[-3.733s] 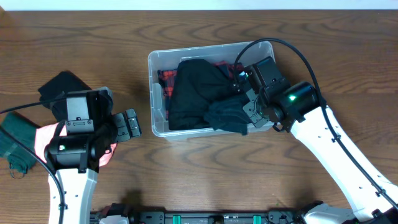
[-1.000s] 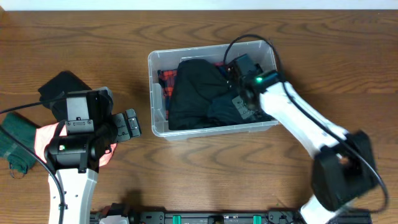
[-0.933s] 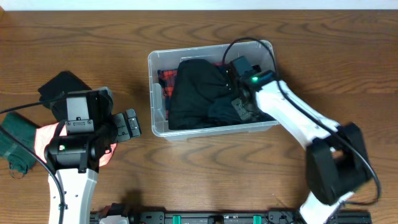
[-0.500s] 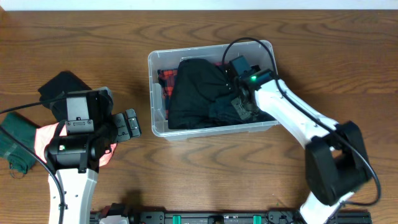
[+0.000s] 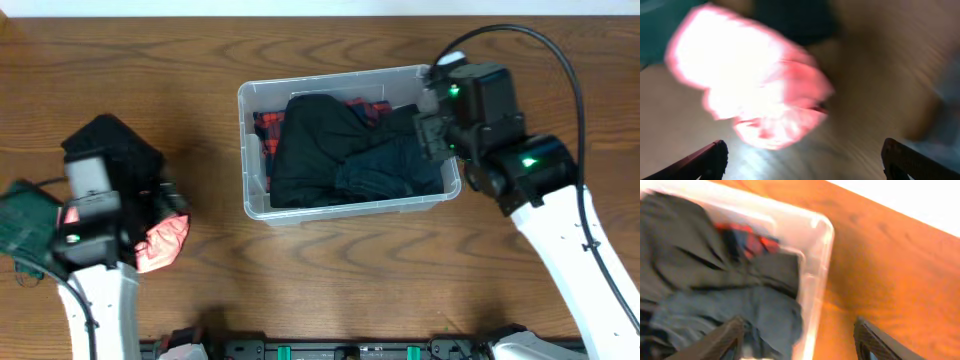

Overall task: Pack container
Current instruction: 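Grasp the pink shirt on the left with the left gripper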

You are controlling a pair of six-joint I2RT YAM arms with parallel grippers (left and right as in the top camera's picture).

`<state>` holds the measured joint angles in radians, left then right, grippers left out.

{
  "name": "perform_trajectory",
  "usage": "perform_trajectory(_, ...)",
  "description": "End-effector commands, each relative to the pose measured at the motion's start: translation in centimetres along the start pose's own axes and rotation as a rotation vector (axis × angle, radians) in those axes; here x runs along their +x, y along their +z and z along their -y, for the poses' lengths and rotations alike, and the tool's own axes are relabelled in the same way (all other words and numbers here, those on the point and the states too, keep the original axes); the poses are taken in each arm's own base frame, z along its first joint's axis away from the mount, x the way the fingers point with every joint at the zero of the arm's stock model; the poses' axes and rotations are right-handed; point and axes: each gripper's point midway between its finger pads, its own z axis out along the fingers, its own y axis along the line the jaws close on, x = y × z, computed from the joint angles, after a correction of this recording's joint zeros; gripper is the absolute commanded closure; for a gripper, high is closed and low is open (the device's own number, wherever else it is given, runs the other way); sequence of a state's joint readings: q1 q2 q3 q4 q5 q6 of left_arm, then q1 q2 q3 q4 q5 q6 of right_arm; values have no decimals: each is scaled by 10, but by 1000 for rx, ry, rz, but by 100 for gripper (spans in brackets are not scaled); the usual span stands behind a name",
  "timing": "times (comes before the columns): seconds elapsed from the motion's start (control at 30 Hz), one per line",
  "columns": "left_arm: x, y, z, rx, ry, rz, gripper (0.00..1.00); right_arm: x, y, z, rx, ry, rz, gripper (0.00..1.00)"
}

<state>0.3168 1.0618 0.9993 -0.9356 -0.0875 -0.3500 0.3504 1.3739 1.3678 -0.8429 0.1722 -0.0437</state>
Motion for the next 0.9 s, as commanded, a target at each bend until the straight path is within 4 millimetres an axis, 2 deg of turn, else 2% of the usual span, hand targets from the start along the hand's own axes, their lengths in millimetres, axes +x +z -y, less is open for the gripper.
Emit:
perform_trajectory(0.0,-7,14,-44,-115,-268,-26,2,15,12,8,-8,34,-65,31)
perform_trajectory(0.13,2,45,-84,-188,-433,-117,2,16,13,13,-6,72,-71,30)
perform_trajectory(0.23,8,73,-94,-155,-460,-190,2,16,13,13,-5,74,-70,30)
perform_trajectory(0.43,12,125,-92,-40,-466,-304,2,17,13,13,-5,73,-74,30)
perform_trajectory(0.63,14,157,-68,122,-409,-363,3,17,13,14,-3,74,-74,30)
perform_trajectory(0.7,17,164,-61,165,-406,-382,10,17,13,14,-3,74,-74,30)
perform_trajectory(0.8,23,170,-61,172,-402,-410,32,17,13,14,-3,74,-75,30)
perform_trajectory(0.87,26,173,-61,170,-405,-425,40,18,13,14,-3,74,-76,30)
